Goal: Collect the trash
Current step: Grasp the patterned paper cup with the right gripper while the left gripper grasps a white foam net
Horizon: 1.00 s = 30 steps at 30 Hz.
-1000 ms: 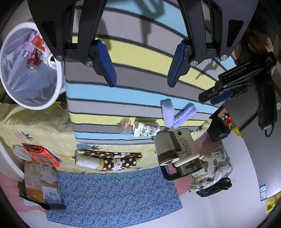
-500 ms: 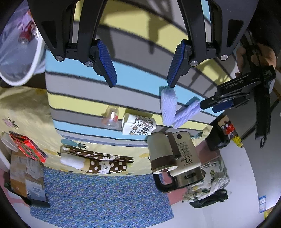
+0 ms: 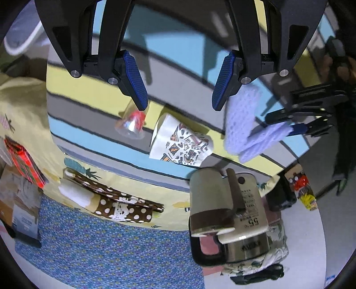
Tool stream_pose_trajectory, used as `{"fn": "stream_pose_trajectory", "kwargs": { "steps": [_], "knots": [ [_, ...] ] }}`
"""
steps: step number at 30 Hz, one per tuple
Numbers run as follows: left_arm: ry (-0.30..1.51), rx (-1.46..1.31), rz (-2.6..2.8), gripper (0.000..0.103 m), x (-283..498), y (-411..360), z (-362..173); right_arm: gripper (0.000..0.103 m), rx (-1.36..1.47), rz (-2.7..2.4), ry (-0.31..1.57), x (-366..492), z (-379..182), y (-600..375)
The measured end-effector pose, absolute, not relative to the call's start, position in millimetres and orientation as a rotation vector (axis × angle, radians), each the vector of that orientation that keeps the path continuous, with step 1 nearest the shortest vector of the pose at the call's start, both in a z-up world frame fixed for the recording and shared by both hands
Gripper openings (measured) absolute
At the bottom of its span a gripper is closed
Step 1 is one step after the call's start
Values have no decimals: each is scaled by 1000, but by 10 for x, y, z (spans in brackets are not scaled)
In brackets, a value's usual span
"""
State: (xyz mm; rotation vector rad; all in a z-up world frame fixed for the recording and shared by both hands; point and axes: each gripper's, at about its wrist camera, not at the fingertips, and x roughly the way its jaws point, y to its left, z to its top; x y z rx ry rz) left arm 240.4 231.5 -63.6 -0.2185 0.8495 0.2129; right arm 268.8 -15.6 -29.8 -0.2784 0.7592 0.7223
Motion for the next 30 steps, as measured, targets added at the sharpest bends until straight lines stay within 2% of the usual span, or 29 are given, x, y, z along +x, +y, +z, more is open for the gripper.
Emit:
{"fn": "stream_pose_trajectory", "kwargs": {
  "steps": [4, 9, 12, 15, 23, 25, 30],
  "knots": [
    [851, -232, 205, 38, 2402, 2325, -648, 62, -330, 735, 750, 2796, -344, -35],
    [849, -231, 191, 29, 2399, 2309, -647, 62, -398, 736, 742, 2894, -403, 102],
    [843, -243, 177, 28, 2384, 2320, -637, 62, -417, 740, 746, 2917, -420, 159],
    [836, -261, 163, 28, 2372, 2339, -630, 47, -447, 735, 761, 2929, -446, 218],
    [798, -257, 133, 27, 2310, 2294, -575, 36, -432, 739, 764, 2828, -385, 206],
    [791, -255, 127, 26, 2285, 2275, -559, 23, -413, 745, 763, 2767, -360, 182],
    [783, -251, 121, 25, 2210, 2213, -534, 19, -365, 767, 754, 2662, -325, 113]
  ]
}}
